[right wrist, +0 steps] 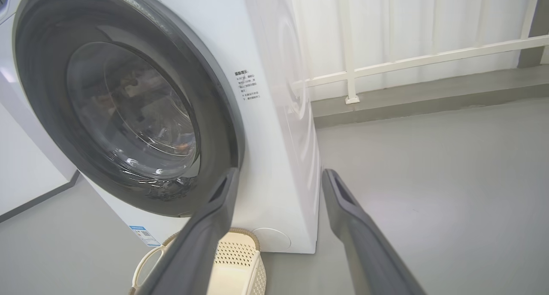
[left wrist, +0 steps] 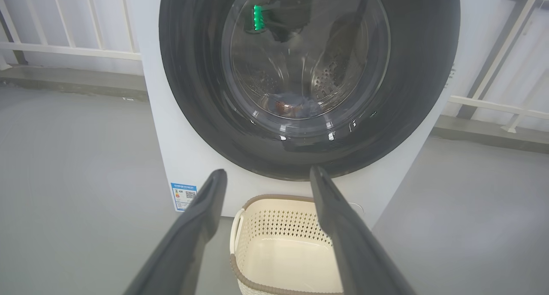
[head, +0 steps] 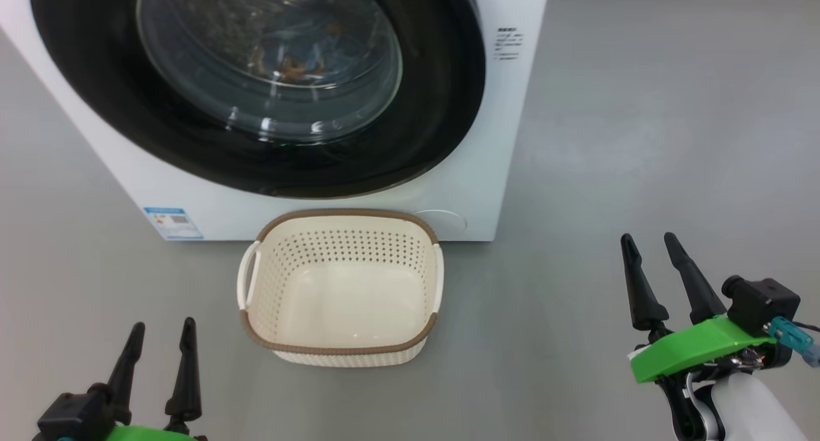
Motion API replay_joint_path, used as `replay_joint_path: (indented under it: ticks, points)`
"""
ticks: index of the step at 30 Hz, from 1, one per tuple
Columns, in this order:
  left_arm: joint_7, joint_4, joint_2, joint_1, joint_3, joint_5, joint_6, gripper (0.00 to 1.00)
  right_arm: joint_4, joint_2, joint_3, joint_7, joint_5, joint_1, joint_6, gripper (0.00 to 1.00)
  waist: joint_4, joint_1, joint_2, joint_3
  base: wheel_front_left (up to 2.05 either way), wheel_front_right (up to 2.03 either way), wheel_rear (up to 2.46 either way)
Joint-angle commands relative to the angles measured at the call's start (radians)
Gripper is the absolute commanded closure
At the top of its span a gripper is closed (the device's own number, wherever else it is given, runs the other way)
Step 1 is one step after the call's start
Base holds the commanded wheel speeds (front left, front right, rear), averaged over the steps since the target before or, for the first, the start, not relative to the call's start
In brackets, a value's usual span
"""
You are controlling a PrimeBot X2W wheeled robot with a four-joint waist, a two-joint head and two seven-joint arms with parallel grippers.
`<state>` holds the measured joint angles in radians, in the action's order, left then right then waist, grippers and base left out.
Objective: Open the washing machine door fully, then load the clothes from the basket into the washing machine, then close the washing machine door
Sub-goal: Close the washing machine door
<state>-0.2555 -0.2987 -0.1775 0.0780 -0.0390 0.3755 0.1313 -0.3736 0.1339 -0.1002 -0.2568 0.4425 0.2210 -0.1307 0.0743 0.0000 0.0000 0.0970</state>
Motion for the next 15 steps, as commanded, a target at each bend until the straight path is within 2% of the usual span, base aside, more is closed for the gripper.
replay_joint_path:
  ticks: [1,15]
  points:
    - [-0.006,0.024,-0.031,0.012,0.040,-0.004,-0.001,0.00,0.027,0.006,-0.018,-0.005,0.012,-0.005,0.000,0.00,-0.023,0.0000,0.0000,-0.013,0.00,0.00,0.00]
    - [-0.006,0.033,-0.042,-0.012,0.060,-0.023,-0.001,0.00,0.040,0.008,0.000,-0.005,0.008,-0.054,0.000,0.00,-0.084,0.0000,0.0000,-0.034,0.00,0.00,0.00]
